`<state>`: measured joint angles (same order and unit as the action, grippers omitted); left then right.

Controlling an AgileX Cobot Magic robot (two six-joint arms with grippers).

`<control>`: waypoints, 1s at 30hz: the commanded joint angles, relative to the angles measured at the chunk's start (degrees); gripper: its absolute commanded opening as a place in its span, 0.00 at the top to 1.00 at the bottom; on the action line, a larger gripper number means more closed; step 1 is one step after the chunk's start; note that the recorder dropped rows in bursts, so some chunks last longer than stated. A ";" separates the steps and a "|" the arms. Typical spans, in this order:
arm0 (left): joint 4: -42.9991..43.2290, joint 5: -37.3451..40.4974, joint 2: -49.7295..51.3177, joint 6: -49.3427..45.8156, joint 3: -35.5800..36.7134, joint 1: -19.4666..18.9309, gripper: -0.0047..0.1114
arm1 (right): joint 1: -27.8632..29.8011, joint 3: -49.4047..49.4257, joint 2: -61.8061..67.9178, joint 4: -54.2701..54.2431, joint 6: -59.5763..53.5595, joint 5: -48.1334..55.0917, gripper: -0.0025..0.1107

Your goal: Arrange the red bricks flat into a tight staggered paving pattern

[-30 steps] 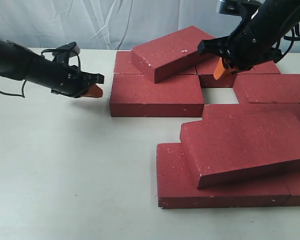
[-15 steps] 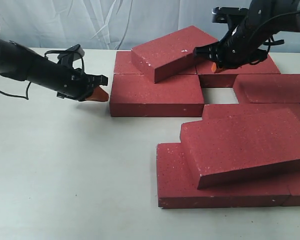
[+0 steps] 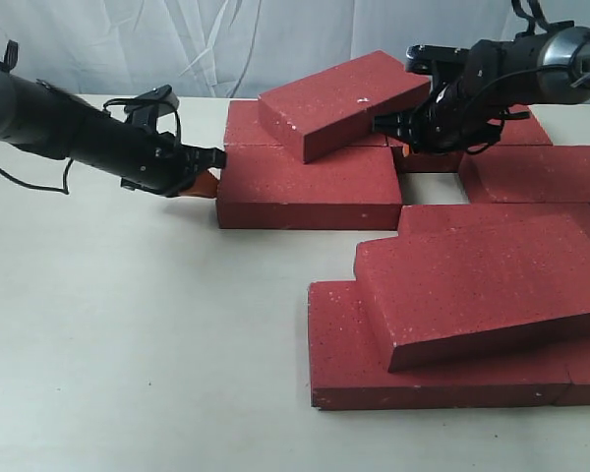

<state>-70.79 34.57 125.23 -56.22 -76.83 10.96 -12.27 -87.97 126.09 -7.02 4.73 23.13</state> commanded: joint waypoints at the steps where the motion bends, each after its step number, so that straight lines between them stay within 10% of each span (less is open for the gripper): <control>1: -3.09 -0.76 0.11 0.29 -0.29 2.34 0.96 | 0.24 -0.32 1.05 -0.12 0.04 -1.74 0.98; 30: 2.03 -1.74 0.11 2.14 -0.29 -2.34 0.96 | 0.14 -0.32 1.70 -12.90 0.04 -2.63 0.98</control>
<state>-68.93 33.25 125.34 -54.24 -76.83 8.58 -12.14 -87.97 127.75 -18.29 5.02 20.21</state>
